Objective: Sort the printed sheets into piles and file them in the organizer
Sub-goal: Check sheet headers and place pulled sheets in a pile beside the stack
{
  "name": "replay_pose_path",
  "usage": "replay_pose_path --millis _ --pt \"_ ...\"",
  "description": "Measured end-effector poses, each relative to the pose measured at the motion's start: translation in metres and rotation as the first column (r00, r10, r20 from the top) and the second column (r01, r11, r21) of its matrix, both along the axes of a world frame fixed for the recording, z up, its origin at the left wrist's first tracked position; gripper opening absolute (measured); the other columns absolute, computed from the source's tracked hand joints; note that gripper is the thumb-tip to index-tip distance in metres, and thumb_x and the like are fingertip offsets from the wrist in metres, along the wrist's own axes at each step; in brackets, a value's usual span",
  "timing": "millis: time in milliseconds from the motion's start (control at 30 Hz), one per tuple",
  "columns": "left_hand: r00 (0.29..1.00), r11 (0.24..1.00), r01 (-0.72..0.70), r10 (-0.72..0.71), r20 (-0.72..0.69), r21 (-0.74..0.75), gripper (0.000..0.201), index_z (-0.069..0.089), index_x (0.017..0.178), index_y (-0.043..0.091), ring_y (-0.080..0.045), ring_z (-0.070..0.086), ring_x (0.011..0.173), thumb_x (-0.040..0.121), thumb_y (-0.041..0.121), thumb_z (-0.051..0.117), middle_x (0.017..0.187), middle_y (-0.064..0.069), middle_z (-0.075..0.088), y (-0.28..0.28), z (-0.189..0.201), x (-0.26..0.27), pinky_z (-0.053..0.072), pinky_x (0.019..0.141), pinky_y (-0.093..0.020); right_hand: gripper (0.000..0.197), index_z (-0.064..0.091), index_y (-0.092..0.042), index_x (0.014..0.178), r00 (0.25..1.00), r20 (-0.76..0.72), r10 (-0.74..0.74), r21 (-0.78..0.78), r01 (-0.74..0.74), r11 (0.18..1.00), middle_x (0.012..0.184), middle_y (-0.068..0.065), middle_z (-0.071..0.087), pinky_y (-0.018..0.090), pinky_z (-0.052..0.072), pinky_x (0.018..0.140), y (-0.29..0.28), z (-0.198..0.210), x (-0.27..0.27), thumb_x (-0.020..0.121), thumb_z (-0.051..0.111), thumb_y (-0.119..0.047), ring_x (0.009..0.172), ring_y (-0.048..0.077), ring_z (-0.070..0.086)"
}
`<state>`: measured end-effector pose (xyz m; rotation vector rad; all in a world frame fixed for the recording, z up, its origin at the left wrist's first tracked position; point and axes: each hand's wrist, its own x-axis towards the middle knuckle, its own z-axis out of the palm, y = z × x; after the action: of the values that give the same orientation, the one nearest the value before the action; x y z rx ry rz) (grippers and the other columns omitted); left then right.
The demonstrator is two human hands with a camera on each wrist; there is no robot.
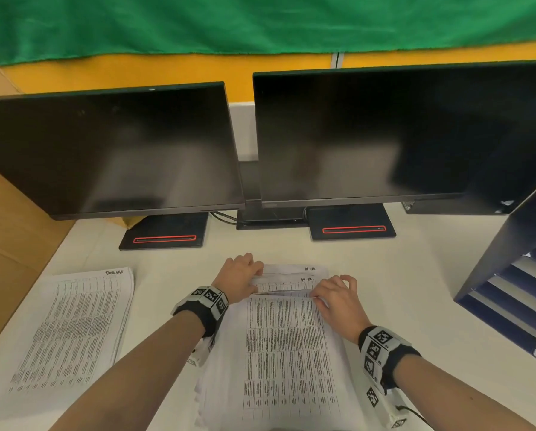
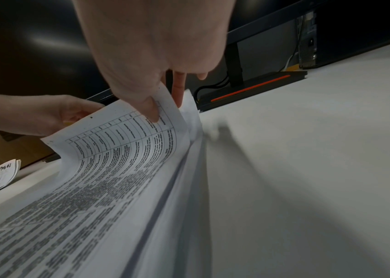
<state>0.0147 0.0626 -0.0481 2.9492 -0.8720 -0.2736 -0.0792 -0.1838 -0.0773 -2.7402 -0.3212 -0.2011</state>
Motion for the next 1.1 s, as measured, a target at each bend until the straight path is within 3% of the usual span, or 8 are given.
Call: replay_pose_path --millis 167,367,567,767,833,933,1000,1100 --pt "0.994 0.999 0.042 -0.041 0.104 -0.016 0.011 0.058 0.086 0.017 -0.020 0.053 0.089 0.089 0.026 0.053 0.092 -0.001 0.061 -0.003 0.005 -0.001 0.034 0.079 -0.029 0.015 0.070 -0.025 0.095 1.000 -0.026 0.014 0.014 -0.014 1.000 0.092 -0.011 0.067 0.022 0.014 0.088 0.000 0.002 0.002 0.090 0.057 -0.020 0.093 0.015 0.055" --pt "0.974 0.986 0.123 -0.142 0.177 0.114 0.019 0.059 0.098 0.009 -0.024 0.053 0.089 0.097 0.019 0.043 0.097 -0.008 0.063 -0.004 0.009 -0.005 0.036 0.082 -0.032 0.020 0.070 -0.021 0.103 0.995 -0.100 0.000 0.105 0.011 0.994 0.100 -0.008 0.066 0.027 0.027 0.080 0.000 0.007 0.007 0.094 0.052 -0.022 0.094 0.015 0.055" --pt "0.974 0.975 0.138 -0.166 0.156 0.172 0.021 0.060 0.110 0.011 -0.023 0.053 0.098 0.096 0.012 0.045 0.106 -0.007 0.062 -0.003 0.017 -0.009 0.037 0.088 -0.032 0.020 0.070 -0.018 0.105 0.980 -0.195 -0.027 0.205 0.068 0.976 0.108 -0.006 0.066 0.035 0.037 0.091 0.002 0.006 0.010 0.094 0.052 -0.021 0.101 0.015 0.058" --pt "0.971 0.990 0.097 -0.117 0.207 0.103 0.013 0.060 0.088 0.009 -0.019 0.051 0.062 0.079 0.001 0.066 0.078 -0.006 0.060 -0.006 0.029 -0.021 0.038 0.058 -0.028 0.022 0.067 -0.017 0.106 0.965 -0.262 -0.021 0.208 0.077 0.975 0.111 -0.005 0.065 0.036 0.035 0.095 0.006 0.010 0.010 0.096 0.048 -0.020 0.105 0.017 0.055" --pt "0.971 0.992 0.094 -0.111 0.212 0.086 0.019 0.055 0.085 0.013 -0.016 0.041 0.052 0.076 0.003 0.069 0.069 -0.002 0.059 -0.006 0.028 -0.020 0.032 0.053 -0.026 0.021 0.066 -0.017 0.107 0.958 -0.288 -0.011 0.218 0.076 0.973 0.112 -0.004 0.064 0.037 0.036 0.096 0.006 0.011 0.010 0.096 0.048 -0.021 0.106 0.017 0.054" --pt "0.991 0.994 0.085 -0.091 0.097 0.068 0.010 0.045 0.102 0.012 -0.021 0.049 0.062 0.096 0.021 0.048 0.082 -0.005 0.063 -0.008 0.031 -0.017 0.034 0.059 -0.027 0.018 0.065 -0.019 0.105 0.945 -0.326 -0.010 0.233 0.090 0.968 0.108 -0.004 0.063 0.039 0.038 0.096 0.005 0.011 0.010 0.095 0.049 -0.021 0.104 0.018 0.055" --pt "0.994 0.994 0.096 -0.098 0.048 0.048 0.020 0.044 0.102 0.011 -0.024 0.054 0.069 0.099 0.031 0.042 0.087 -0.006 0.063 -0.009 0.033 -0.014 0.038 0.062 -0.029 0.016 0.064 -0.020 0.102 0.943 -0.333 -0.005 0.249 0.093 0.964 0.103 -0.005 0.063 0.041 0.040 0.096 0.005 0.011 0.010 0.094 0.050 -0.019 0.101 0.016 0.055" --pt "0.992 0.992 0.112 -0.116 0.050 0.063 0.020 0.051 0.098 0.012 -0.021 0.053 0.073 0.099 0.029 0.041 0.091 -0.006 0.064 -0.009 0.037 -0.011 0.042 0.071 -0.030 0.012 0.065 -0.021 0.098 0.934 -0.358 -0.012 0.283 0.121 0.952 0.098 -0.006 0.062 0.043 0.042 0.095 0.007 0.014 0.010 0.092 0.054 -0.020 0.096 0.015 0.057"
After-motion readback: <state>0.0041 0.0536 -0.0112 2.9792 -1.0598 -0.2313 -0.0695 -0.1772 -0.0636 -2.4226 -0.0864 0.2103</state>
